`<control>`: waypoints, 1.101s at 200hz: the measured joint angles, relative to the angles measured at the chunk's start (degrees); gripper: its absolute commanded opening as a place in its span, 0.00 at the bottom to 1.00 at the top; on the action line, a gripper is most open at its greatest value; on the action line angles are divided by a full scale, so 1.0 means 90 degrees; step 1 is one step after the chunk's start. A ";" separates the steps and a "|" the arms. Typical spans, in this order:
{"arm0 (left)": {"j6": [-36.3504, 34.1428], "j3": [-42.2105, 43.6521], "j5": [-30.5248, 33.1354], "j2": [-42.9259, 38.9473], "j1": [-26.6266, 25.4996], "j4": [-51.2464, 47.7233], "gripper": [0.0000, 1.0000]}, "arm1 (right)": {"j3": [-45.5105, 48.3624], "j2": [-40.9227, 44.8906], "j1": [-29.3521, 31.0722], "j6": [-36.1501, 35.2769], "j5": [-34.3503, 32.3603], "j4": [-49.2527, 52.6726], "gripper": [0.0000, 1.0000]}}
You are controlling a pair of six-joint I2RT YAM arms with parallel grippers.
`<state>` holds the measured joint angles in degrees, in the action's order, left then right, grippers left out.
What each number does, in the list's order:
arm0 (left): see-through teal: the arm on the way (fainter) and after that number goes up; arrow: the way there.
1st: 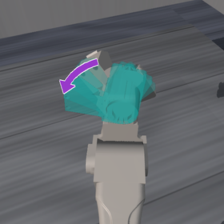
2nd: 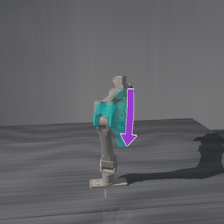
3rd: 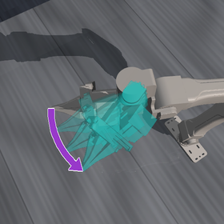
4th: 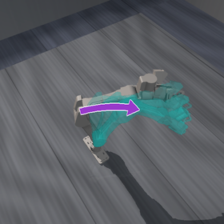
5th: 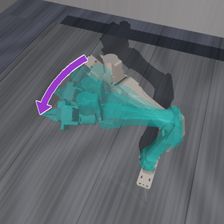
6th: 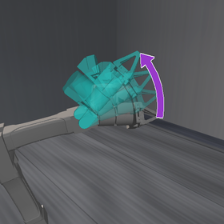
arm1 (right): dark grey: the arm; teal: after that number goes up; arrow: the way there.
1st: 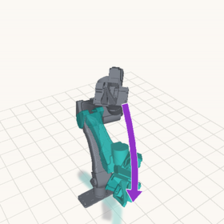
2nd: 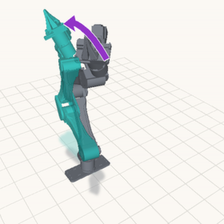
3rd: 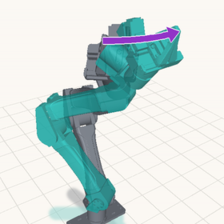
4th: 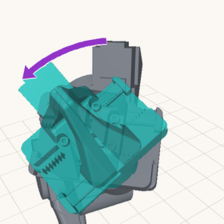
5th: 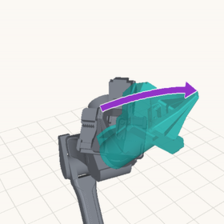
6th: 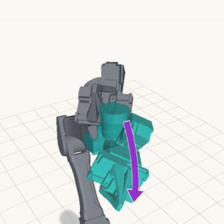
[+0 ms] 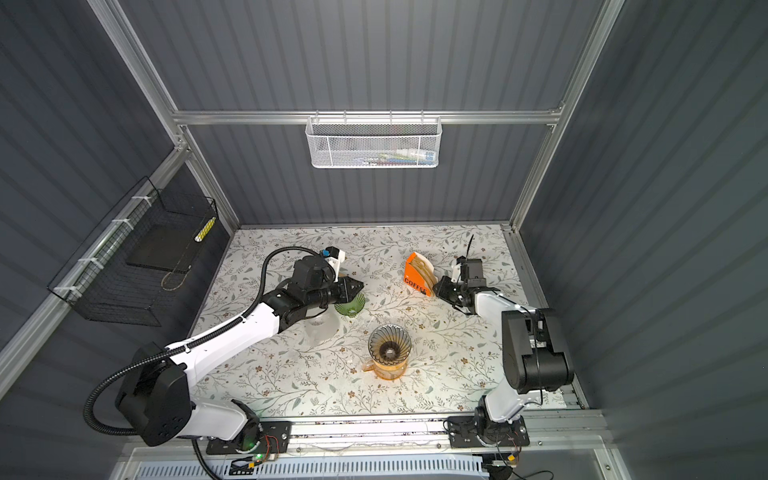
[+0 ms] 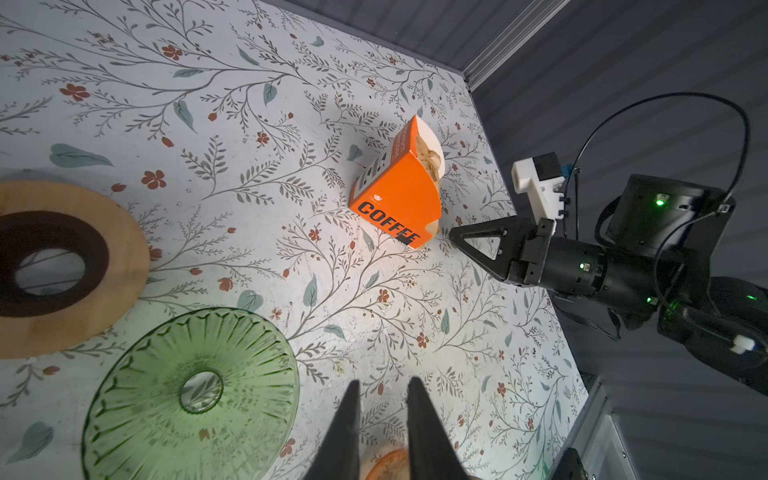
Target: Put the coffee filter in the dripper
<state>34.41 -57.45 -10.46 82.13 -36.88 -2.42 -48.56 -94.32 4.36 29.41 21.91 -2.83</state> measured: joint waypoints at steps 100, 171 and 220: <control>0.0090 0.0002 -0.0170 0.0170 0.0027 0.0236 0.22 | -0.0386 -0.0384 0.0000 -0.0010 -0.0002 -0.0039 0.19; 0.0117 0.0080 -0.0214 0.0192 0.0027 0.0253 0.22 | -0.0406 -0.0503 0.0002 -0.0002 -0.0002 -0.0019 0.20; 0.0143 0.0104 -0.0253 0.0199 0.0027 0.0282 0.22 | -0.0406 -0.0505 0.0017 -0.0007 -0.0002 -0.0010 0.19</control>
<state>35.70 -56.51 -12.73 83.92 -36.64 0.12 -52.21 -98.87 4.51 29.34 21.89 -2.92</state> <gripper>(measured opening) 0.219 0.193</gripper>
